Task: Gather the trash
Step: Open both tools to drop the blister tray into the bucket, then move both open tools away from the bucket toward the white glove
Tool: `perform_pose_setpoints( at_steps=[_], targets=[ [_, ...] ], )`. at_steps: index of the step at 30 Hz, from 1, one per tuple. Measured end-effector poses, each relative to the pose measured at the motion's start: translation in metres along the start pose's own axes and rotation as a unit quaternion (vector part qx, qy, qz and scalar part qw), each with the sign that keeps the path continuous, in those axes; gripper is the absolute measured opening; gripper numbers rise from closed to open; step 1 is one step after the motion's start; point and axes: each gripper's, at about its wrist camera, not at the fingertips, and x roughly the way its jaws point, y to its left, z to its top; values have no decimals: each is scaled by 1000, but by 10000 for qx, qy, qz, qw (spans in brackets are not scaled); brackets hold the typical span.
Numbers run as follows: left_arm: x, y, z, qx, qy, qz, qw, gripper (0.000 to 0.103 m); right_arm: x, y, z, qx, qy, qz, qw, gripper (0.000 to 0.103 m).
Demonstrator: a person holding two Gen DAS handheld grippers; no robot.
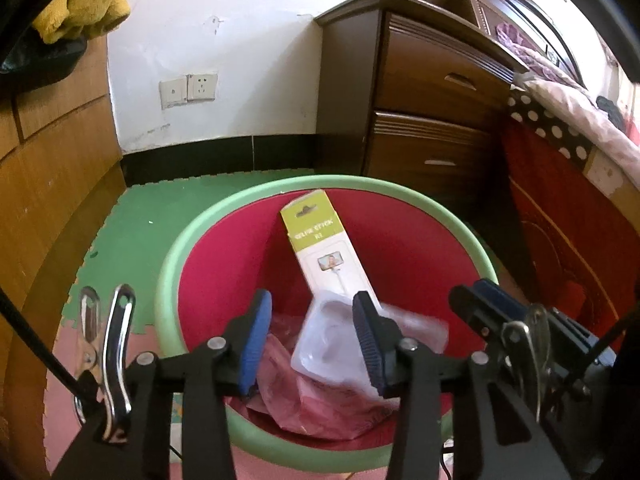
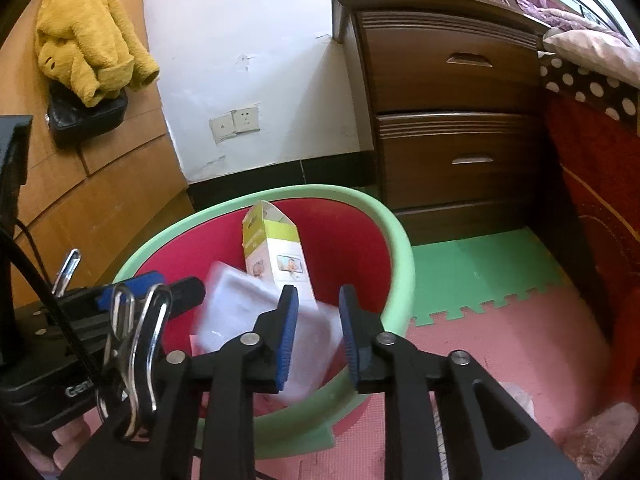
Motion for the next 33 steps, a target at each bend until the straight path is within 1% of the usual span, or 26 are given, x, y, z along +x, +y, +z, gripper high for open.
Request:
perform_pose_setpoints(
  at_steps=[11, 19, 26, 33],
  targets=[
    [-18, 5, -6, -33, -2, 30, 10000, 45, -18, -1, -5, 19, -73, 71, 9999, 24],
    [-48, 6, -18, -134, -29, -30, 9999, 45, -52, -2, -16, 3, -164, 147, 9998, 25],
    [-74, -1, -40, -179, 31, -99, 9998, 45, -85, -7, -32, 37, -175, 207, 9996, 27],
    [-89, -11, -67, -180, 158, -139, 9996, 45, -109, -16, -55, 64, -106, 235, 9996, 29]
  ],
)
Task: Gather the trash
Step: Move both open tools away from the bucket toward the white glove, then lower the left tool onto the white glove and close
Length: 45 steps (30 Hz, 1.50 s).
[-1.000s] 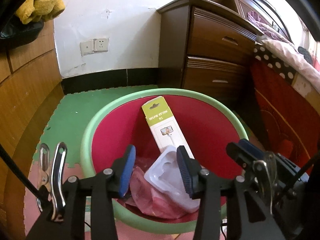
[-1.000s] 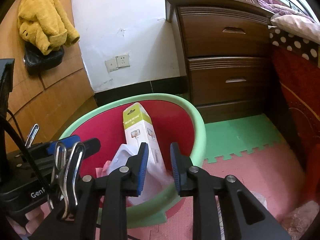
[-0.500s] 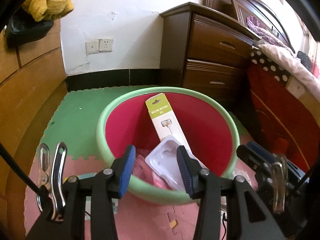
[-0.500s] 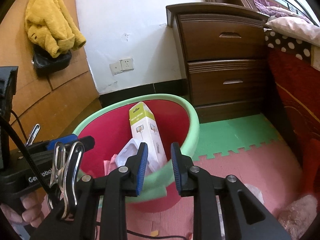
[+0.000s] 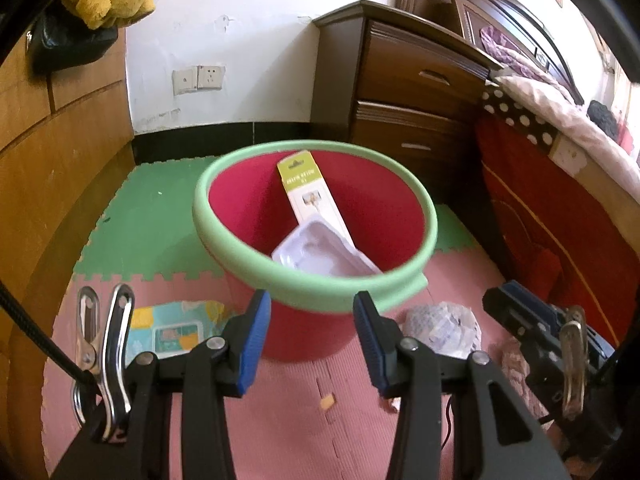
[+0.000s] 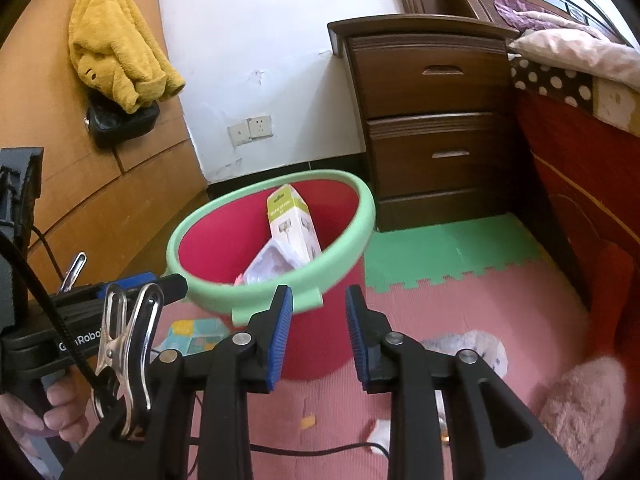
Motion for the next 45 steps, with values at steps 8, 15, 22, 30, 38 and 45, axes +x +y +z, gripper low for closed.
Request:
perform_pose_setpoints(
  at_steps=[8, 15, 22, 30, 38, 45],
  targets=[
    [-3, -13, -32, 44, 197, -17, 9998, 45, -19, -12, -32, 68, 133, 16, 9999, 30],
    [6, -28, -58, 112, 446, -24, 9989, 45, -27, -26, -63, 152, 313, 12, 9994, 31],
    [23, -44, -79, 253, 722, -51, 9971, 45, -26, -50, -97, 400, 527, -27, 9978, 33],
    [53, -63, -100, 415, 1067, -154, 9933, 45, -15, -77, -124, 709, 777, -150, 9943, 34],
    [86, -83, -120, 561, 1375, -298, 9885, 45, -5, -90, -140, 779, 971, -206, 9920, 34],
    [122, -99, -137, 623, 1660, -423, 9832, 45, 2, -103, -149, 1022, 1159, -232, 9877, 34]
  ],
)
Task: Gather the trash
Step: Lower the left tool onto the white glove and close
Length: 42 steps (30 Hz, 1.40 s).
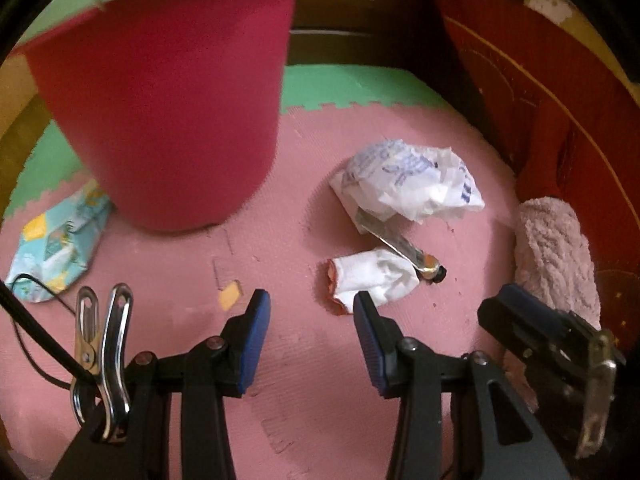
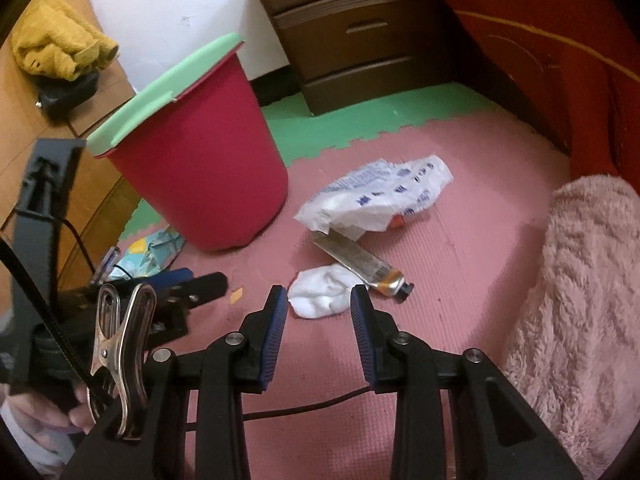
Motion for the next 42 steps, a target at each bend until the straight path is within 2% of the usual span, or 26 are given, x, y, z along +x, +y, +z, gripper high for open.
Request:
perform_pose_setpoints(
  at_steps=[15, 27, 29, 34, 42],
  targets=[
    [71, -17, 7, -124, 395, -466, 9981, 45, 14, -22, -2, 490, 244, -118, 9984, 34],
    [105, -19, 15, -421, 517, -469, 9967, 45, 20, -27, -2, 566, 362, -148, 9976, 34],
    [106, -21, 14, -408, 495, -513, 9966, 35, 22, -27, -2, 580, 378, -158, 9975, 34],
    [97, -25, 10, -52, 376, -349, 9987, 22, 24, -28, -2, 595, 407, -180, 9972, 34],
    [85, -5, 1, -92, 536, -224, 9983, 18, 27, -30, -1, 603, 434, -148, 9971, 34]
  ],
)
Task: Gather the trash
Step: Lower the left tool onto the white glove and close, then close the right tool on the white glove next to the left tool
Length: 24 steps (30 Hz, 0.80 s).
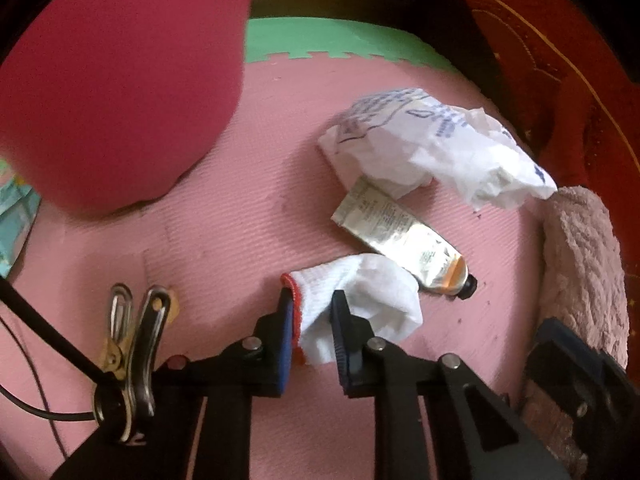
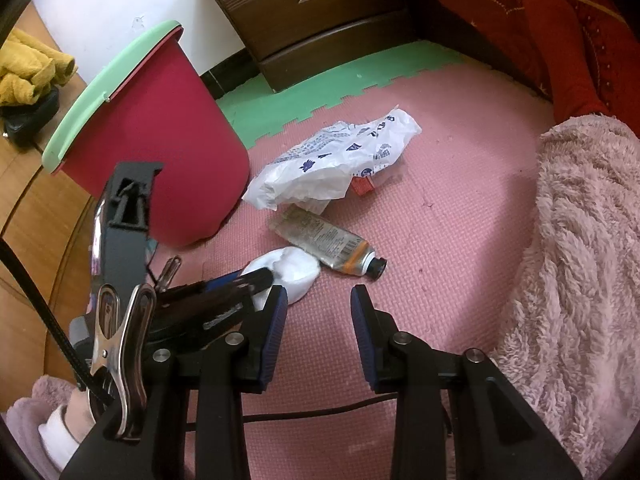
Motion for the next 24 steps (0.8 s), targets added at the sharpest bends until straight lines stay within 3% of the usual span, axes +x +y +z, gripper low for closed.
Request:
perform_pose_setpoints(
  at_steps=[6, 15, 24],
  targets=[
    [-12, 11, -11, 123, 121, -108, 9998, 18, 7, 4, -1, -78, 130, 35, 9999, 34],
    [-11, 17, -19, 197, 176, -246, 9993, 24, 47, 25, 1, -387, 716, 310, 9962, 34],
    [-6, 43, -22, -459, 371, -634, 9962, 34, 76, 21, -1, -47, 1003, 450, 9939, 32]
  ],
)
